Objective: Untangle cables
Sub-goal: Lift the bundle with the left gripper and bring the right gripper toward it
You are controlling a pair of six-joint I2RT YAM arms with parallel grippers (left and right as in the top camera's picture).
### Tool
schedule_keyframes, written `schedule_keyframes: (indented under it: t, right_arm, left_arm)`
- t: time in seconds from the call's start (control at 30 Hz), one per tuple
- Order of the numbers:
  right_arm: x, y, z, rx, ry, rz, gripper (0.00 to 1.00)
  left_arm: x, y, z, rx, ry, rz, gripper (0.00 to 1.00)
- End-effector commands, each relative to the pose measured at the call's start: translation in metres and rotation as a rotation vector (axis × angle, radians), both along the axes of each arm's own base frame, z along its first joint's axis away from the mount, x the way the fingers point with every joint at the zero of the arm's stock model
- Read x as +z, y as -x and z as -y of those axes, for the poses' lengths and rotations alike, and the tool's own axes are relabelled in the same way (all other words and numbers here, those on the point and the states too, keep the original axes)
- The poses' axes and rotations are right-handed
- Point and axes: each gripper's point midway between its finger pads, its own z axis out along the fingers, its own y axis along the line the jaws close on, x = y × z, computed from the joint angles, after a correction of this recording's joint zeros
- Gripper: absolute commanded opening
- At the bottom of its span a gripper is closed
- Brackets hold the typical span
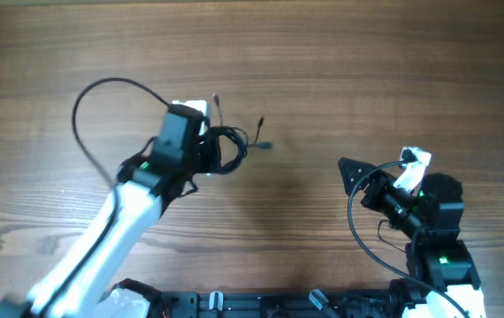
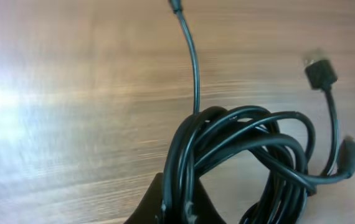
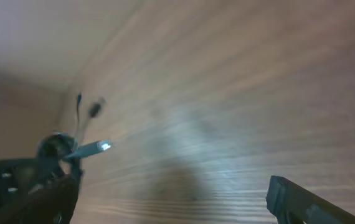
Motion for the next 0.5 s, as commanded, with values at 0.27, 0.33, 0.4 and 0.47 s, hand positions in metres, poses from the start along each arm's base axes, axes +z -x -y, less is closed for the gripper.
schedule_keyframes:
  t: [0.27,0.33,0.4,0.47]
  right_arm:
    - [0.054,0.016,-0.072,0.437,-0.273,0.11,0.86]
    - [0.045,0.013,-0.083,0.445,-0.3,0.05,0.85]
    - [0.047,0.006,-0.098,0.484,-0.328,0.065,0.81]
    - [0.049,-0.003,-0.108,0.482,-0.374,0.061,0.7]
  left_arm:
    - [0.067,0.071,0.043,-0.782,-0.054,0.316,0.04]
    - [0.073,0.081,0.054,-0.836,0.025,0.32,0.04]
    - [0.076,0.09,0.061,-0.876,0.085,0.314,0.04]
    - [0.08,0.096,0.067,-0.904,0.128,0.314,0.04]
